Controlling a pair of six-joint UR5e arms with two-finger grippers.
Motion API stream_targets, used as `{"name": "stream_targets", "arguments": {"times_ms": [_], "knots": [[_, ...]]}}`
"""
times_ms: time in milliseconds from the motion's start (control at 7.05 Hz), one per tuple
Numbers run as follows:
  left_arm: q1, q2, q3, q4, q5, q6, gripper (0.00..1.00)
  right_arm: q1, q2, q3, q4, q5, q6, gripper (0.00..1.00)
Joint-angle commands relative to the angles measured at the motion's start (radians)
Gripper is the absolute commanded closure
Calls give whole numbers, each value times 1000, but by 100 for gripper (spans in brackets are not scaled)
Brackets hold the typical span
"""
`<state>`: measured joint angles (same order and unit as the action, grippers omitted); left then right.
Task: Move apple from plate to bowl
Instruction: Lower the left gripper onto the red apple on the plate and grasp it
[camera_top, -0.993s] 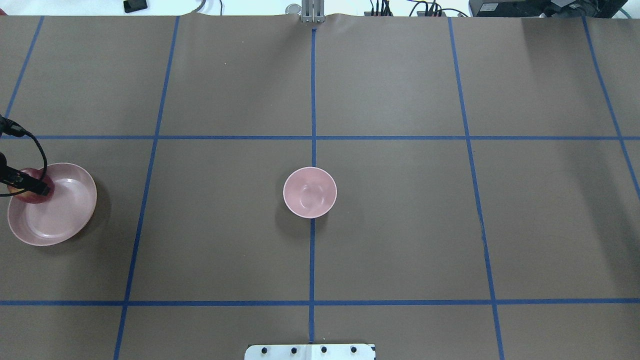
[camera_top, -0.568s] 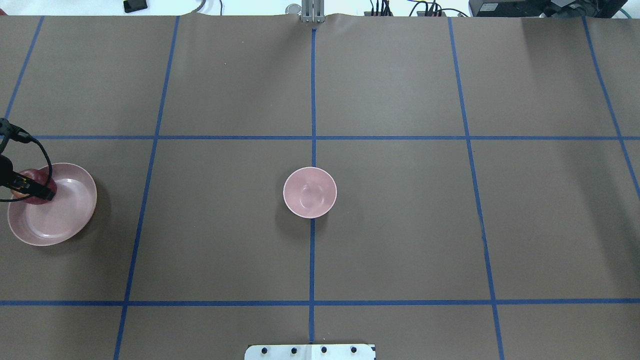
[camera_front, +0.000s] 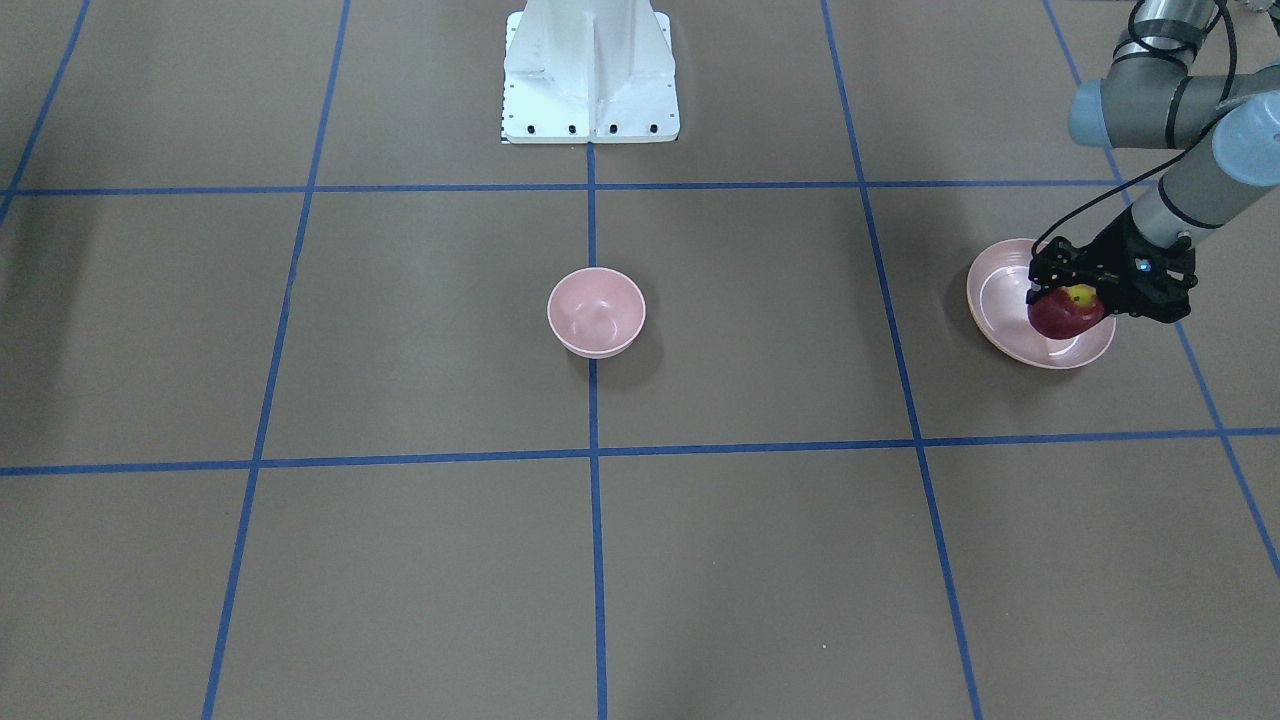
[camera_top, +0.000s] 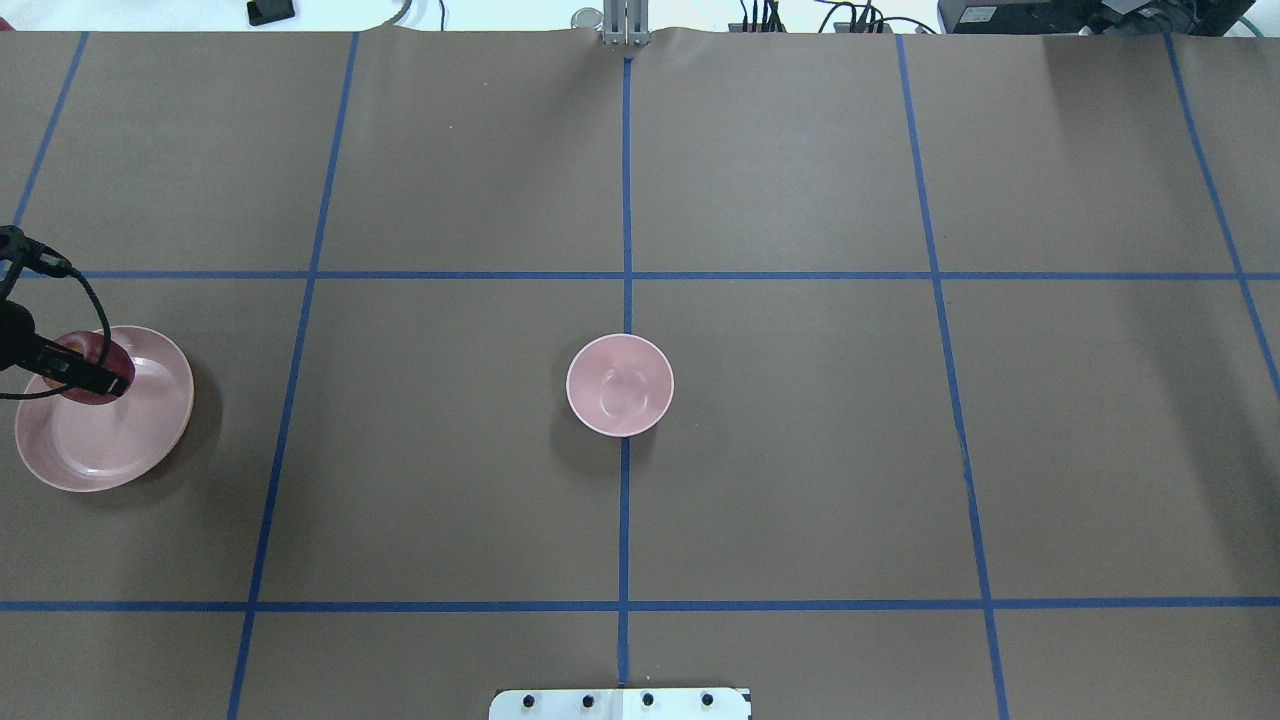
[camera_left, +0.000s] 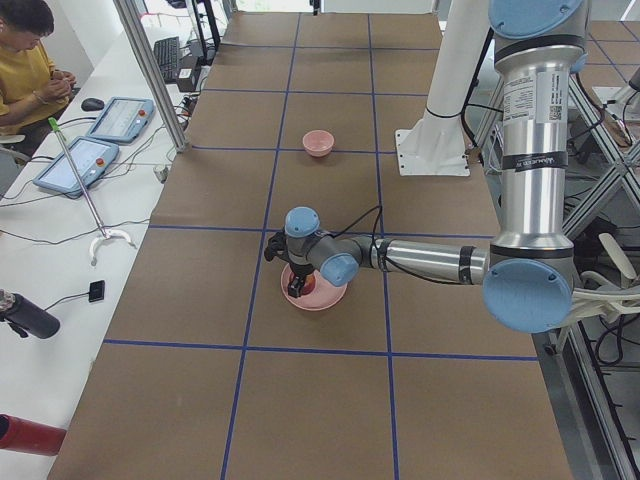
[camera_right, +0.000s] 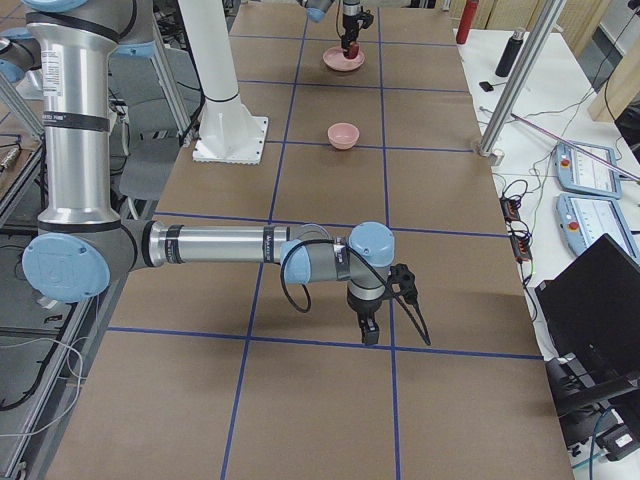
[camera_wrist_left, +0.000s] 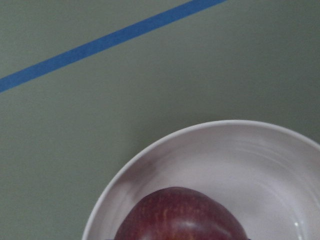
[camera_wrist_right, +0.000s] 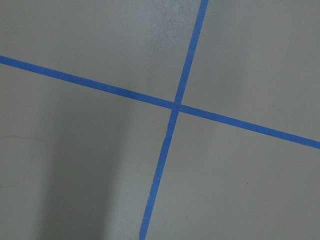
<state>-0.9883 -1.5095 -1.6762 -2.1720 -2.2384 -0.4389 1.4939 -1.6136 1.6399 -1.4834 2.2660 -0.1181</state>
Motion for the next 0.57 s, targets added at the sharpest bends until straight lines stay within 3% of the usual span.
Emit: {"name": "stream_targets", "arguments": {"times_ms": [0, 426], "knots": [[6, -14, -83, 3, -14, -175, 91, 0, -3, -2, 0, 1, 0, 0], [63, -98, -114, 6, -12, -356, 91, 0, -12, -2, 3, 3, 0, 0]]}}
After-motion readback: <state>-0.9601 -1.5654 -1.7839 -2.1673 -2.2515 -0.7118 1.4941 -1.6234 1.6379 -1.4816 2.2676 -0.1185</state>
